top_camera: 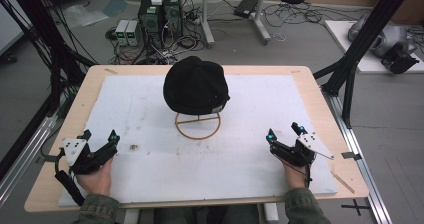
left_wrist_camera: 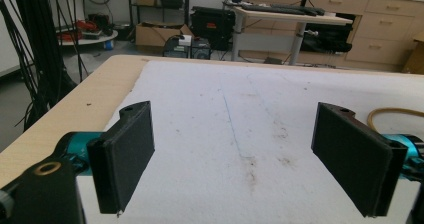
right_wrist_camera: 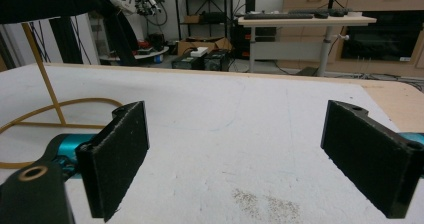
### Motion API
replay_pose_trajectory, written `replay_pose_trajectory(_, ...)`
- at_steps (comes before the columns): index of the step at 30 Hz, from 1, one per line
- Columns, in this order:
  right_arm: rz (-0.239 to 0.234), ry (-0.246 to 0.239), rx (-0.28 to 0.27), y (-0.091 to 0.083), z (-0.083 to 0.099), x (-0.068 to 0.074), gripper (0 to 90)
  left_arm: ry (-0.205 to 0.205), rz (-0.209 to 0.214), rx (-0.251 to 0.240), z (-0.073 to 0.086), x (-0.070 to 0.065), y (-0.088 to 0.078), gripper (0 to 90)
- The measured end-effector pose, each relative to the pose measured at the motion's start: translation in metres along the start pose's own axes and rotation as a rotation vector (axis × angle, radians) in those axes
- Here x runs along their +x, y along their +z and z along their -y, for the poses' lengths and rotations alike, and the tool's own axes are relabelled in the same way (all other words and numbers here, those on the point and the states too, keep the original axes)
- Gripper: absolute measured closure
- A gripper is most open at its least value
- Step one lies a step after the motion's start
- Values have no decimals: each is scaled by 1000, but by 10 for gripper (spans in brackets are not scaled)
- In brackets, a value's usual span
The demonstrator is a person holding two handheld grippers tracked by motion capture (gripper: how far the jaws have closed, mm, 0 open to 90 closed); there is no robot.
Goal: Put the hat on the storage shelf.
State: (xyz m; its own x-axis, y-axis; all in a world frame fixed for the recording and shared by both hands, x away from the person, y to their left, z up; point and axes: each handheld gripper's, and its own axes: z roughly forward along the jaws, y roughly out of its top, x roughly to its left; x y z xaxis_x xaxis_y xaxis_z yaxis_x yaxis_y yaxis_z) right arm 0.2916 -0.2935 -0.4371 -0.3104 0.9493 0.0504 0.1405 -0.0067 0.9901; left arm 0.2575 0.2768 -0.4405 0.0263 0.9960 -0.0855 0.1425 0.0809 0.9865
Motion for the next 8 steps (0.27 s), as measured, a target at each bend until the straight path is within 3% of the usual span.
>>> replay_pose_trajectory(8, -1, -8, 11, 2, 1, 0, 110, -1, 1, -1, 0, 0, 1, 175)
